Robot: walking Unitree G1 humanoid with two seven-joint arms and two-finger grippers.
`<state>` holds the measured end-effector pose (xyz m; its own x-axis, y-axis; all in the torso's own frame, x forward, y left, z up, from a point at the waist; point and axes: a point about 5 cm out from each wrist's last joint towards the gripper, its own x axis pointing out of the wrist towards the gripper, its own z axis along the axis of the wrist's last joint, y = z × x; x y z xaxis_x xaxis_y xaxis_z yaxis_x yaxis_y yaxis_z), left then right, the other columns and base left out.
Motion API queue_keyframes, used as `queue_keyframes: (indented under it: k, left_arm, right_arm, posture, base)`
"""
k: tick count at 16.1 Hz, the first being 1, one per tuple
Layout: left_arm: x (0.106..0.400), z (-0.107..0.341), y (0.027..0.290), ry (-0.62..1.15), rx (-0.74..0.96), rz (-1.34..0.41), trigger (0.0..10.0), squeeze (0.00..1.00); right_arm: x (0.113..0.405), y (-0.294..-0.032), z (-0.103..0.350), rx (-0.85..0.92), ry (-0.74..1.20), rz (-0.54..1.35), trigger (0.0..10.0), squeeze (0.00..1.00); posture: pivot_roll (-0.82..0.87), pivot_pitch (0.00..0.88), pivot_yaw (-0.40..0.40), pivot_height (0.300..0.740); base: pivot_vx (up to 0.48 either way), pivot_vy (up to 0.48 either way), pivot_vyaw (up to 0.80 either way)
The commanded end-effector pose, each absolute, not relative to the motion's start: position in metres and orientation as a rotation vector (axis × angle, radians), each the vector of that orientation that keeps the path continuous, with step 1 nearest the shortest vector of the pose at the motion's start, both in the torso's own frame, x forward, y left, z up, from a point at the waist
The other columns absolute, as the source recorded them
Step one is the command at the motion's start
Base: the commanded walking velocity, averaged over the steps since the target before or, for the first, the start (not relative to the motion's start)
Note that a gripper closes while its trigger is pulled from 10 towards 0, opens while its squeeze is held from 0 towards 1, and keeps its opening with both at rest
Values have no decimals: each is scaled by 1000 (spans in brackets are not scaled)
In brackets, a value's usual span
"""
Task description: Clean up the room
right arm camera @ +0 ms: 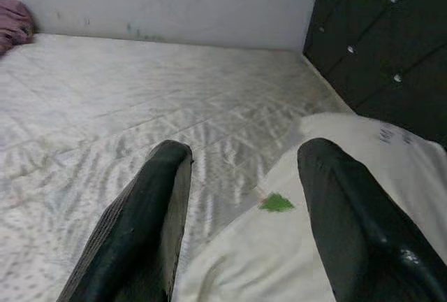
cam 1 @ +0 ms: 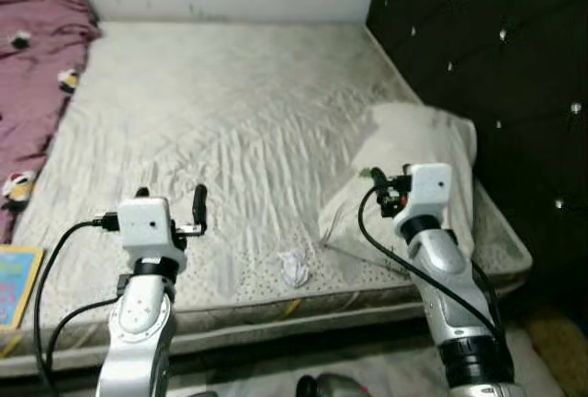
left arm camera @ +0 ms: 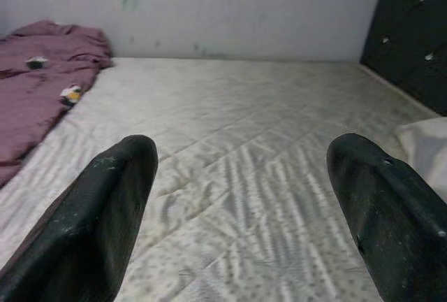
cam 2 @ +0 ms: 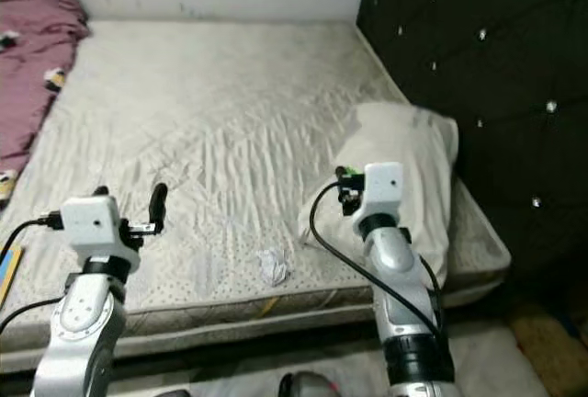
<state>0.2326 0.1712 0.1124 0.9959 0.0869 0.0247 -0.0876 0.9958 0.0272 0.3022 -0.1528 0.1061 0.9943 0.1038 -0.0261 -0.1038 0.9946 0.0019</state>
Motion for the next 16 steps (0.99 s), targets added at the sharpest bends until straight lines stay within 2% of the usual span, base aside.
queue_keyframes:
  k: [1,11,16]
  left_arm:
    - [230,113,175,-17,17,100,10000,0]
    - [224,115,182,-25,41,126,10000,0]
    - [226,117,183,-33,71,150,10000,0]
  right_arm:
    - [304,-149,110,2,12,115,10000,0]
    - [300,-143,111,36,7,140,10000,0]
    - [301,-142,113,38,9,150,10000,0]
  posture:
    - [12,65,-69,740]
    - [22,79,-73,740]
    - [19,97,-76,686]
  base:
    - [0,0,0]
    - [0,0,0]
    - [0,0,0]
